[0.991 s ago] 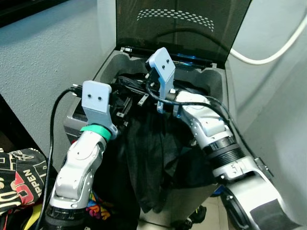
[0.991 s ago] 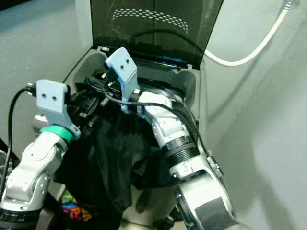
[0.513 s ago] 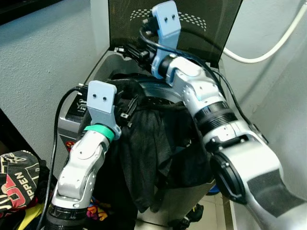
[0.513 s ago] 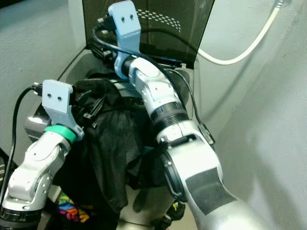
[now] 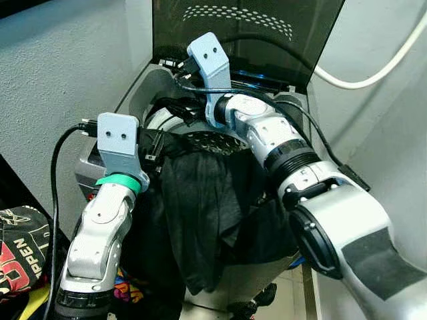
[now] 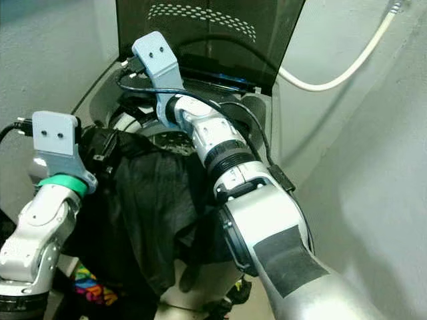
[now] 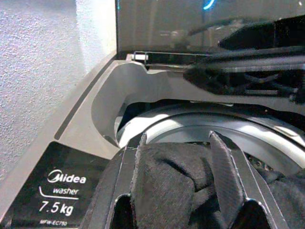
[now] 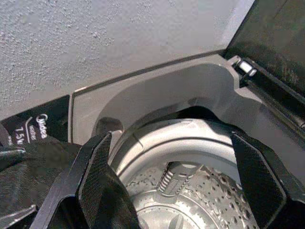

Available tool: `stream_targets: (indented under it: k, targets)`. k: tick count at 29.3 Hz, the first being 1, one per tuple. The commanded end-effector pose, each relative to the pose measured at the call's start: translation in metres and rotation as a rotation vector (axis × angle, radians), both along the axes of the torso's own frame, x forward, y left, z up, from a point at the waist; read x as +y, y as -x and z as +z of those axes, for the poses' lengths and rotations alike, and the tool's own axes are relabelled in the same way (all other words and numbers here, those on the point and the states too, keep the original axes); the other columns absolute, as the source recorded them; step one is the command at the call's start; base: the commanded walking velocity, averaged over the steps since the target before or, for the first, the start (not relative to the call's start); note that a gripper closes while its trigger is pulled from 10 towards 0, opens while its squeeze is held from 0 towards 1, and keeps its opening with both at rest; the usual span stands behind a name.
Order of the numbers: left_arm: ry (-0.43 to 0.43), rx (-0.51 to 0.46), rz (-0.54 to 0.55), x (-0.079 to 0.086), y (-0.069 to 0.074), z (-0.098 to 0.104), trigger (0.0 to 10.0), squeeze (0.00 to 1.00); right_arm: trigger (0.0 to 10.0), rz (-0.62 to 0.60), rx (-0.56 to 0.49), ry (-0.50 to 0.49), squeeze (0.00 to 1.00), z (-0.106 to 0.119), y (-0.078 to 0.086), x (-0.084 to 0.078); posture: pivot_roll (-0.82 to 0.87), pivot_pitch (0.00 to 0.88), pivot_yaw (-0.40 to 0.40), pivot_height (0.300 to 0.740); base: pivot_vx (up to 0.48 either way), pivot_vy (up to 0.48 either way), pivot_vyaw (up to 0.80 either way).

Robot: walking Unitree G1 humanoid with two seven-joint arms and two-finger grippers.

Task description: Clothes washing

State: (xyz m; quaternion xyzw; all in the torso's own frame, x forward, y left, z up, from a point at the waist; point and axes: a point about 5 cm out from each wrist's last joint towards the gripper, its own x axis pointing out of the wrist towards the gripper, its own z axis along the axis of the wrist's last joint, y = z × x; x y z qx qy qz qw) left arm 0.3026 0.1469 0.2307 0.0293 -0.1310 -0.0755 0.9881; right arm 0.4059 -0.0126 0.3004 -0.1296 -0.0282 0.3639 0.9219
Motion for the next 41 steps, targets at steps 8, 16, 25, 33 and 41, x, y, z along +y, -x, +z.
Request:
stream_targets:
  k: [8,16,25,33,41]
  targets:
    - [-0.016,0.010,-0.039,-0.006,0.000,0.000,10.0,0.00,10.0,-0.121,0.020,0.020,1.00,-0.012,-0.010,-0.035,0.08,0.060,-0.030,0.740,0.000,0.000,0.00]
    - [-0.033,-0.012,-0.139,-0.015,0.000,0.007,10.0,0.00,10.0,-0.351,-0.107,-0.148,1.00,0.014,-0.020,-0.115,0.07,0.050,-0.003,0.740,0.000,0.000,0.00]
    - [-0.071,-0.041,-0.177,-0.008,0.009,0.019,10.0,0.00,10.0,-0.197,-0.144,-0.311,0.00,0.012,-0.008,-0.144,0.08,0.029,-0.008,0.740,0.000,0.000,0.00]
    - [-0.119,-0.056,-0.199,0.004,0.038,0.024,10.0,0.00,10.0,0.137,-0.051,-0.092,1.00,-0.035,0.035,-0.152,0.07,0.026,-0.007,0.740,0.000,0.000,0.00]
    - [-0.139,-0.036,-0.171,0.024,0.054,0.024,10.0,0.00,10.0,0.345,0.092,0.072,1.00,-0.061,0.083,-0.173,0.08,0.028,-0.010,0.740,0.000,0.000,0.00]
